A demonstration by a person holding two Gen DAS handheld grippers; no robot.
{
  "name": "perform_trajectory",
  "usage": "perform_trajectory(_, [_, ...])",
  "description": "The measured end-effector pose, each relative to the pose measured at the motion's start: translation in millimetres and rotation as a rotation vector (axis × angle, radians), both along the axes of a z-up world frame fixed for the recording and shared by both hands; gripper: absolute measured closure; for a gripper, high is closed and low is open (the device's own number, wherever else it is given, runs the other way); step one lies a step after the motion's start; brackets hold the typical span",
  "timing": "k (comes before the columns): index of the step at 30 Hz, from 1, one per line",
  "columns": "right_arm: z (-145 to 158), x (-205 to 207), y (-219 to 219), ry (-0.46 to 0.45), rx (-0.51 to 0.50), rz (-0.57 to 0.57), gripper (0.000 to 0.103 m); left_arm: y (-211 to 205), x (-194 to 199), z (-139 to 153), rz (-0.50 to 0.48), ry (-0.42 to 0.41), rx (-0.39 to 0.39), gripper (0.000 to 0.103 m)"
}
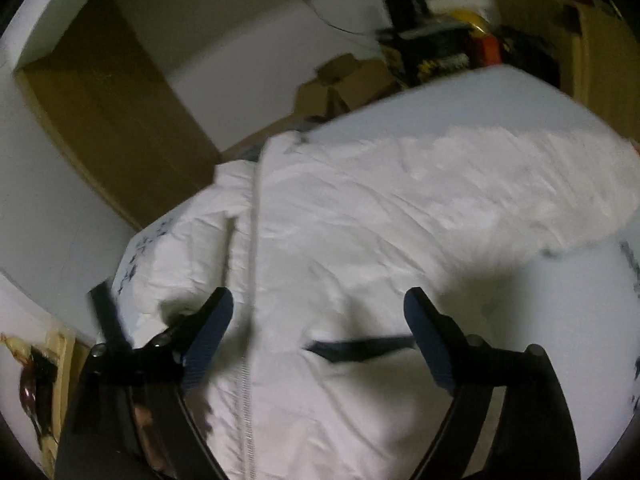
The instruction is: Fold large clothes
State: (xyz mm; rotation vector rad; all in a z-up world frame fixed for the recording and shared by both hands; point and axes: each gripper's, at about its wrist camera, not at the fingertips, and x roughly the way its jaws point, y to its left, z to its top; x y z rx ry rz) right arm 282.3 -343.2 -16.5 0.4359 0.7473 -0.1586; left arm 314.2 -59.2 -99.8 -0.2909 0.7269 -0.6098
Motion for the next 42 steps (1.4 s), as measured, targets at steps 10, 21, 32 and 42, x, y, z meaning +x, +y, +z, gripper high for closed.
perform_trajectory(10, [-28.6,145.6,264.0,0.109,-0.611,0.472,0.001,208.8,-136.5,52.7,0.478,-0.174,-0.086,0.0])
perform_trajectory(21, [-106.2,234.2,315.5,0.318,-0.719,0.34,0.096,278.6,-184.6,27.9,0.517,-0.037,-0.184,0.0])
perform_trajectory(32, [-16.7,169.6,61.7,0.16,-0.024,0.227,0.097,227.4,-154.6,27.9,0.419,-0.01,-0.202,0.0])
perform_trajectory(42, [-129.7,137.5,-102.4,0.27,0.215,-0.018,0.036,148.9,-148.8,39.3,0.318,0.005,-0.132,0.0])
